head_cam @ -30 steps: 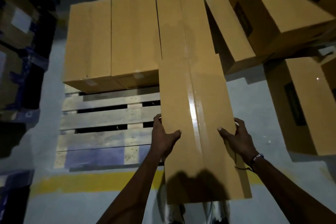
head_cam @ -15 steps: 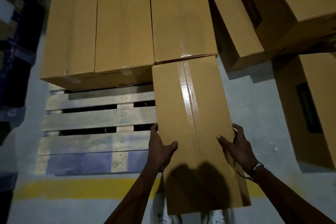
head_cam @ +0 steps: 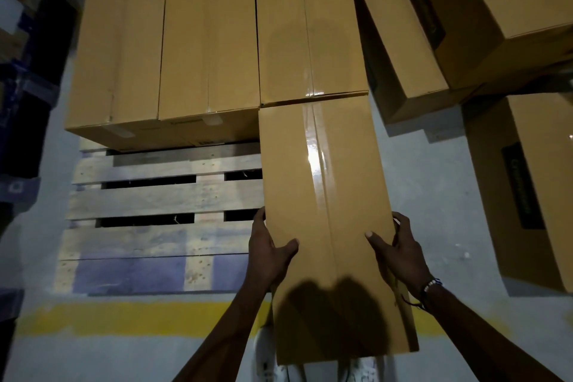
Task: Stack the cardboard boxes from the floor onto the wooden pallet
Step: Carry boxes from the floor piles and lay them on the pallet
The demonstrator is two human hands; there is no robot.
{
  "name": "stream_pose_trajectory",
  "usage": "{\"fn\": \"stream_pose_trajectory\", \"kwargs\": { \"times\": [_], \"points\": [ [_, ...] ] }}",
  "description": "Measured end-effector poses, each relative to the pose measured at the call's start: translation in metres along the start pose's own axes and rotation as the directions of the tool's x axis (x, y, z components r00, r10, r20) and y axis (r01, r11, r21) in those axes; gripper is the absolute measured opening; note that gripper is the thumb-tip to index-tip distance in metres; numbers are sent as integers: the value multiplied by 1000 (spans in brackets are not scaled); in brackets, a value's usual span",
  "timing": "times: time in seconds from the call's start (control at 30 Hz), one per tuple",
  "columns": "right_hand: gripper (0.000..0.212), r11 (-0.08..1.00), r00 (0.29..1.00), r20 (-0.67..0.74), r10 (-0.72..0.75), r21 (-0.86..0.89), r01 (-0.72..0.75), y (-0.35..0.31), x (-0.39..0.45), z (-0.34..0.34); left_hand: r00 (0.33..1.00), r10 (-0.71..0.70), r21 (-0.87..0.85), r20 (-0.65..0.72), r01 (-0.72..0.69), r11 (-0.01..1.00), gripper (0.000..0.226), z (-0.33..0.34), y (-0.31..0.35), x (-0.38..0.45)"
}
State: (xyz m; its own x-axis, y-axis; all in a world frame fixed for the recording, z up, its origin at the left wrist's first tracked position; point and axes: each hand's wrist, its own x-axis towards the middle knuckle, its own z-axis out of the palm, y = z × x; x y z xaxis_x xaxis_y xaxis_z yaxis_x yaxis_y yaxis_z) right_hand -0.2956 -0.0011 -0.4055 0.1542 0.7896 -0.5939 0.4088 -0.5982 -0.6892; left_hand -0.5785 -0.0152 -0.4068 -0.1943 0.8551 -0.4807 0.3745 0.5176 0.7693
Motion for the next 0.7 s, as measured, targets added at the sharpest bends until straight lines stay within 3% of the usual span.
{"fn": "stream_pose_trajectory", "kwargs": {
  "times": [0.37,0.57,0.7],
  "points": [
    [73,997,997,62,-36,-66,40,4,-13,-4,1000,4,52,18,-5,999,91,-10,-13,-17],
    [70,995,990,109,84,-70,-77,27,-44,-14,994,-102,66,40,99,993,86,-3,-31,-72],
    [67,985,976,136,167,-67,-159,45,-67,-16,974,-182,-4,131,184,983,103,-2,-45,-105]
  ]
}}
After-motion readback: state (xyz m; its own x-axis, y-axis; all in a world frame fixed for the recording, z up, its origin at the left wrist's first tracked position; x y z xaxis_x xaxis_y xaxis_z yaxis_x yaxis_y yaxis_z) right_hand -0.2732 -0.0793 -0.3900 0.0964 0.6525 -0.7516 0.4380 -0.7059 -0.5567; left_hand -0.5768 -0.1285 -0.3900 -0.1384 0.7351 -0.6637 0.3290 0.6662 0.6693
